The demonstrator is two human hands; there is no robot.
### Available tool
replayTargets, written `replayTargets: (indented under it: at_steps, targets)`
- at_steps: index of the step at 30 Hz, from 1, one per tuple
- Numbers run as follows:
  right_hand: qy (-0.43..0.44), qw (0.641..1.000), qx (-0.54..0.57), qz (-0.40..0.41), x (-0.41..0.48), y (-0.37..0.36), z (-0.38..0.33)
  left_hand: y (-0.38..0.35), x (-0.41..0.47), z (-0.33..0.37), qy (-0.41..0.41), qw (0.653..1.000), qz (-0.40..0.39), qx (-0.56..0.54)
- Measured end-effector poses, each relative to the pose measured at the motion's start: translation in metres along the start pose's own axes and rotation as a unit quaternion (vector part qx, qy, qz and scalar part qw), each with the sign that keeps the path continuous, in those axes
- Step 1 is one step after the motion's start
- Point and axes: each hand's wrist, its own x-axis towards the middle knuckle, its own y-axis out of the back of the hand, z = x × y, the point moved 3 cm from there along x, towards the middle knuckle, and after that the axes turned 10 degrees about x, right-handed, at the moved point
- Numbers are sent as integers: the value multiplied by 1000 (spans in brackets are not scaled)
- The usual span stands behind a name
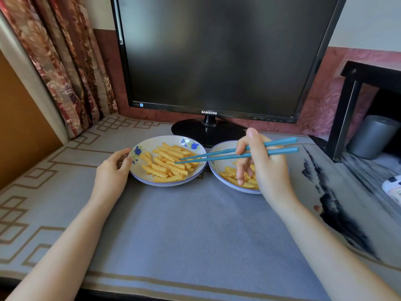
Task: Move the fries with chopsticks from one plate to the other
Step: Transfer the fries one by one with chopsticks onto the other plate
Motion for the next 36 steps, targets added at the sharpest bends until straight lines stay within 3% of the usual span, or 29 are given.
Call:
replayTargets:
  at_steps: [9, 22, 30, 36]
  targets:
    - [16, 997, -11, 77, 25, 52, -24, 1, -1, 1, -2, 1000, 0, -3]
    - [-33, 993, -114, 19, 33, 99, -37, 0, 1, 0, -2, 1000, -4, -2]
    - [-34, 989, -141, 27, 34, 111, -38, 1, -1, 2, -2, 1000, -2, -4]
    - [-14, 988, -128, 79, 34, 104, -39, 1, -2, 3, -3, 1000, -3, -2]
